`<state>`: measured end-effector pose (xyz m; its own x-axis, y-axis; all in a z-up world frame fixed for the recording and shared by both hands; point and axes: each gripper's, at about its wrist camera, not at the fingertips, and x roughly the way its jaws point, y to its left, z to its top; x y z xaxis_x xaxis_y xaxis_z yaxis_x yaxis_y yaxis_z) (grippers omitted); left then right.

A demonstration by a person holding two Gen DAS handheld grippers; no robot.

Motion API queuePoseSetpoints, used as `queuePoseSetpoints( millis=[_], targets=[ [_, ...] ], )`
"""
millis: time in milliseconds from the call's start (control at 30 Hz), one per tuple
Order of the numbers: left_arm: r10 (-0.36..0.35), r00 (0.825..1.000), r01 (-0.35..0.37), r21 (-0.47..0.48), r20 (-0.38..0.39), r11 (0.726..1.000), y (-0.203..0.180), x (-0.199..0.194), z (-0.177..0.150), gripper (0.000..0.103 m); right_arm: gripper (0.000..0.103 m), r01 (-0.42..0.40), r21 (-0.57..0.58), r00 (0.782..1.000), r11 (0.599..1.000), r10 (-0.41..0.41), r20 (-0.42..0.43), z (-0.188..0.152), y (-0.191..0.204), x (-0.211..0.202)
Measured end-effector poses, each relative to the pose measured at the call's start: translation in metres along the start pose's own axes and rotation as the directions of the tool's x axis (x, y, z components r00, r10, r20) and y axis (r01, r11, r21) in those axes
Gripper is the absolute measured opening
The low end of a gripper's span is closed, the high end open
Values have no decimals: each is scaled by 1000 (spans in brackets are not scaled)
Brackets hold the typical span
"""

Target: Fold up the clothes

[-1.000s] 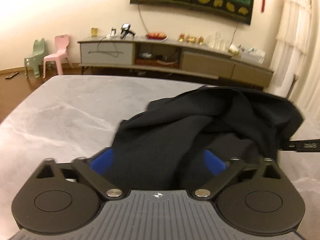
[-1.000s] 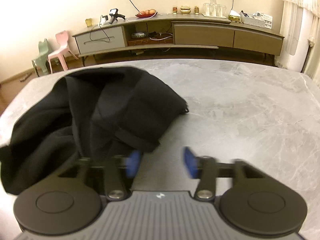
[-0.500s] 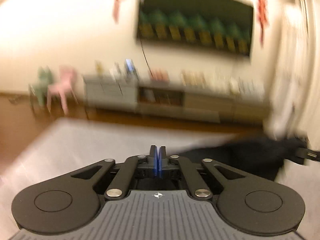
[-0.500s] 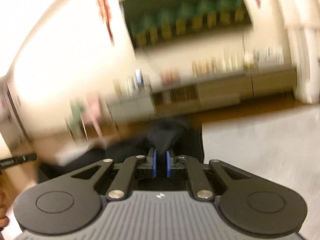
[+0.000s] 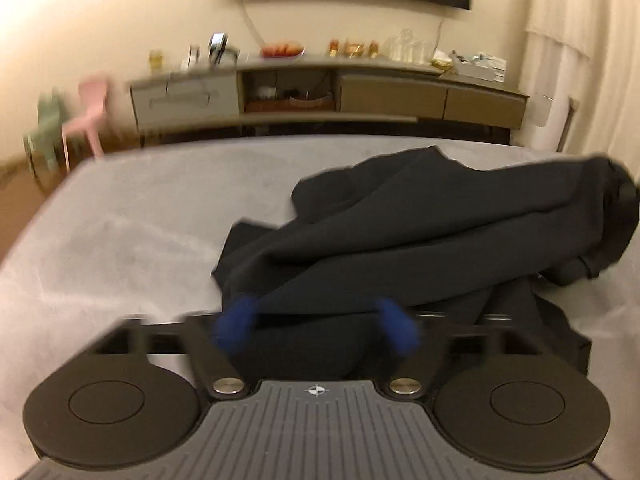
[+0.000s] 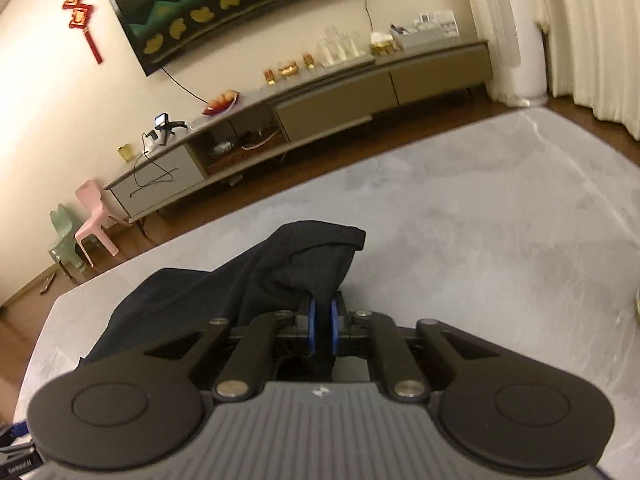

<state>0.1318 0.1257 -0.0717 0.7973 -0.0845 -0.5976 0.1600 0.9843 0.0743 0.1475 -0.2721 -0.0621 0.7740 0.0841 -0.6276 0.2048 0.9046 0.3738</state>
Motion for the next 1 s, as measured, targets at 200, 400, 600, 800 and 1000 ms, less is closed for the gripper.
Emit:
queuePoseSetpoints(
  millis=[200, 400, 600, 800, 1000],
  targets=[
    [-117, 985, 85, 241, 126, 967, -59, -24, 19, 101, 8, -29, 15, 1000, 999, 29, -3, -4, -14, 0],
    [-121, 990, 89, 349, 72, 933, -97, 17, 6, 101, 7, -87, 22, 996, 996, 86, 31, 2, -25, -10],
    [-266, 948, 124, 569, 174, 813, -160, -5, 22, 102, 6, -268, -145, 955, 952, 282, 87, 3, 11, -37],
    [-282, 939, 23, 785, 195, 619, -242, 32, 14, 102, 6, -429, -274, 890, 861, 454, 35, -7, 40, -63],
    [-254, 955, 74, 712, 150, 699, -263, 65, 48, 5, 6, -380, -172, 920, 909, 391, 35, 10, 11, -53]
  ],
)
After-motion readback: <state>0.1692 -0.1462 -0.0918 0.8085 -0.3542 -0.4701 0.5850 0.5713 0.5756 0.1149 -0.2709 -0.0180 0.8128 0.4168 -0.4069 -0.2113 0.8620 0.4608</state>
